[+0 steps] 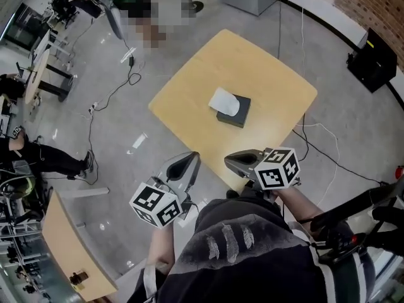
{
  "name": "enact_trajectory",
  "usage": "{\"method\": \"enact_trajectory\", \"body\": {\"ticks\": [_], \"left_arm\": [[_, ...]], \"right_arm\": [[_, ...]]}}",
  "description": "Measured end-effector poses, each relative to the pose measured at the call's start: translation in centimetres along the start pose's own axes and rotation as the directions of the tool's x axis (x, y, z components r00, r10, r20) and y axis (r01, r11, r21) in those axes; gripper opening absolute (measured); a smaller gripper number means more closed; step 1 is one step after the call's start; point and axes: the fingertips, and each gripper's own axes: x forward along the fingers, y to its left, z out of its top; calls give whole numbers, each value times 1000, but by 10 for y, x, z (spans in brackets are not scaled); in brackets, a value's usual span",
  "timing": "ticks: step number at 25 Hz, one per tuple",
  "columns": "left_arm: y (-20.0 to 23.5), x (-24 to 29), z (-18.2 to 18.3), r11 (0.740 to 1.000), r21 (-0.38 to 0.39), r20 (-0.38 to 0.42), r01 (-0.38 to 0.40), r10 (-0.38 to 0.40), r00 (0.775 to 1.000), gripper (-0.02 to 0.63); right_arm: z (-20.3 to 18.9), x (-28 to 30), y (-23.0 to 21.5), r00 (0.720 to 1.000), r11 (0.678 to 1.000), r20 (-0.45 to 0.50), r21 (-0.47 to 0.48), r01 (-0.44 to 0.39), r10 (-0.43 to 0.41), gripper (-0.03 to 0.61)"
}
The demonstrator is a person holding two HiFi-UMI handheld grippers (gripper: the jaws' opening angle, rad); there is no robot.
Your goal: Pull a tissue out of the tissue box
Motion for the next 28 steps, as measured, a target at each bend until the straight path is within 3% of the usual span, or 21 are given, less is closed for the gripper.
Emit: {"method": "enact_trajectory", "body": {"ticks": [5, 16, 23, 28], "left_arm": [[-3, 21, 3, 1000, 6, -36, -25, 25, 999, 2], [20, 72, 14, 995, 94, -112, -20, 31, 993, 2], [52, 99, 10, 995, 86, -146, 51, -38, 989, 2], [83, 114, 0, 987, 80, -171, 142, -127, 977, 2]], "right_arm": [[-6, -9, -26, 999, 1000, -36, -25, 6, -7, -2], [-5, -28, -64, 995, 995, 19, -23, 98, -98, -2], [-5, -17, -87, 979, 980, 45, 22, 196, -197, -2], [-10, -2, -96, 952, 951, 49, 81, 299, -303, -2]]}}
